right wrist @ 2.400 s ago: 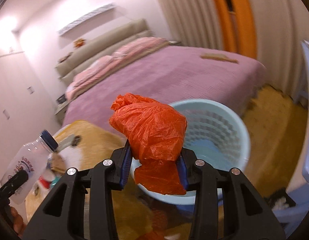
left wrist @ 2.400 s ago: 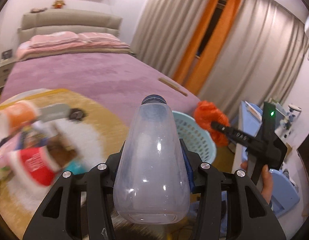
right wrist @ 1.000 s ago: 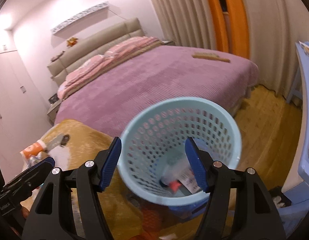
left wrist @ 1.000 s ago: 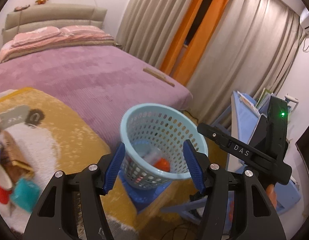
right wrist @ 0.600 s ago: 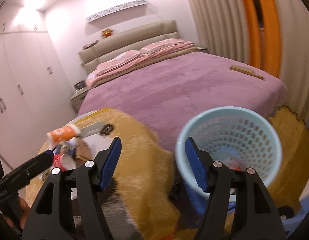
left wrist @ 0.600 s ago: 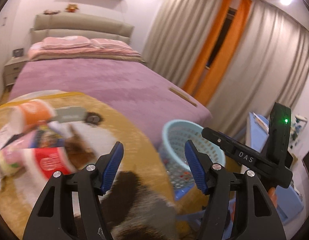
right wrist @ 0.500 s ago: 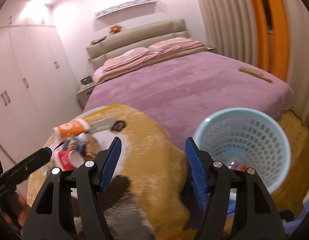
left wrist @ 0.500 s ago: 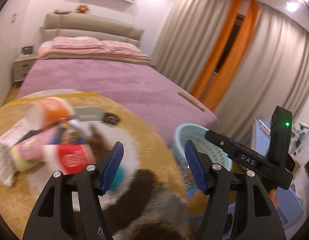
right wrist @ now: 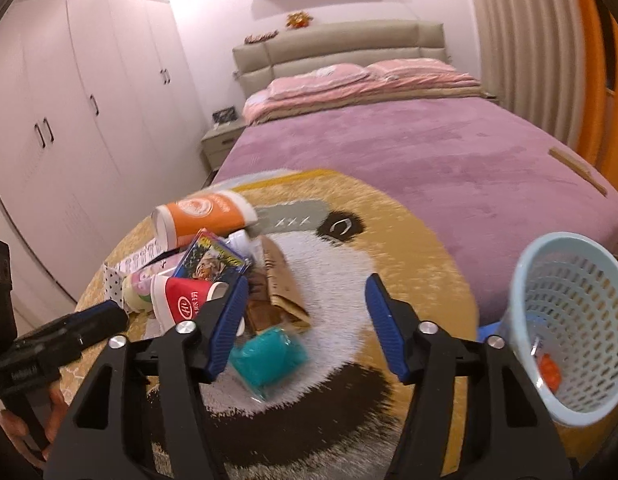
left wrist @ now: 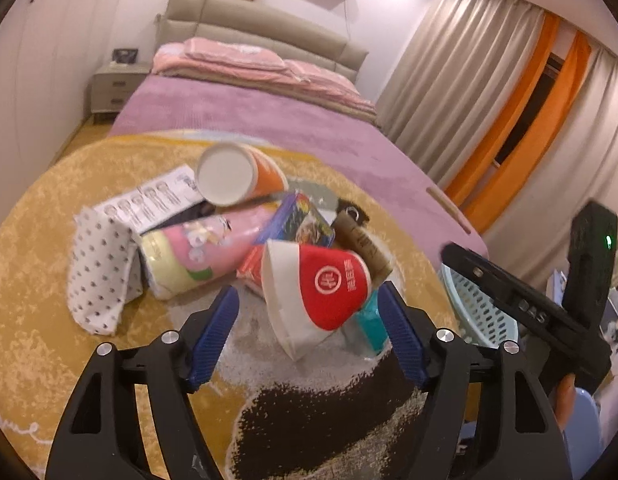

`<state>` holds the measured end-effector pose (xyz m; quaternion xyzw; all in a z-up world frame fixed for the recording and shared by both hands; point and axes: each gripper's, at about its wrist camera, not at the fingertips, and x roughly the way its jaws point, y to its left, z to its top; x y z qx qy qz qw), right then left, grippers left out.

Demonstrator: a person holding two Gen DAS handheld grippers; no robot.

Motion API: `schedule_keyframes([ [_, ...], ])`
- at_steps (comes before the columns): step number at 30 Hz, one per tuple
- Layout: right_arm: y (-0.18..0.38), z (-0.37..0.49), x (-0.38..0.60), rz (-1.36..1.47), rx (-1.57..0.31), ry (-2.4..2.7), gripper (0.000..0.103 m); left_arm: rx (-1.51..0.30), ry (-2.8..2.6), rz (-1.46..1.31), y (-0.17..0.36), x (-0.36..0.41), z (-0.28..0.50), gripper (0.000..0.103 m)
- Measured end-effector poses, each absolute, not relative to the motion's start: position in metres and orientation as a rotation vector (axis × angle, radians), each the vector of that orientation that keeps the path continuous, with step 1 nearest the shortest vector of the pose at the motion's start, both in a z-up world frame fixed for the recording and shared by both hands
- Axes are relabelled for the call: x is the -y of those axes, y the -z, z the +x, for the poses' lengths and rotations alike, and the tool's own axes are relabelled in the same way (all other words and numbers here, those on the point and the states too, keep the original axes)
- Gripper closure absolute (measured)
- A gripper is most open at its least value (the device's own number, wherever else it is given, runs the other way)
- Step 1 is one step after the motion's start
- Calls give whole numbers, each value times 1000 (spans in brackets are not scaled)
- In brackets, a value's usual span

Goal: Collect trash
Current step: 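Grasp the red-and-white paper cup with the left tool while the right tool grasps the brown paper bag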

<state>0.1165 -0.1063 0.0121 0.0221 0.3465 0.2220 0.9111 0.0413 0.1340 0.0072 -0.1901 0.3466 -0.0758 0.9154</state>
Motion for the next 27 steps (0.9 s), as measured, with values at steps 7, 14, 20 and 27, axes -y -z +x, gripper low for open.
schedule_keyframes([
  [7, 8, 137, 86, 21, -776, -496, 60, -784, 182, -410, 13, -126, 58, 26],
  [14, 25, 151, 79, 17, -833, -540, 62, -811, 164, -385, 20, -120, 68, 22],
  [20, 33, 157, 69, -6, -855, -553, 68, -813, 182, -409, 24, -123, 71, 28],
  [27, 42, 167, 61, -13, -873, -551, 80, -789, 250, -448, 22, -120, 71, 41],
])
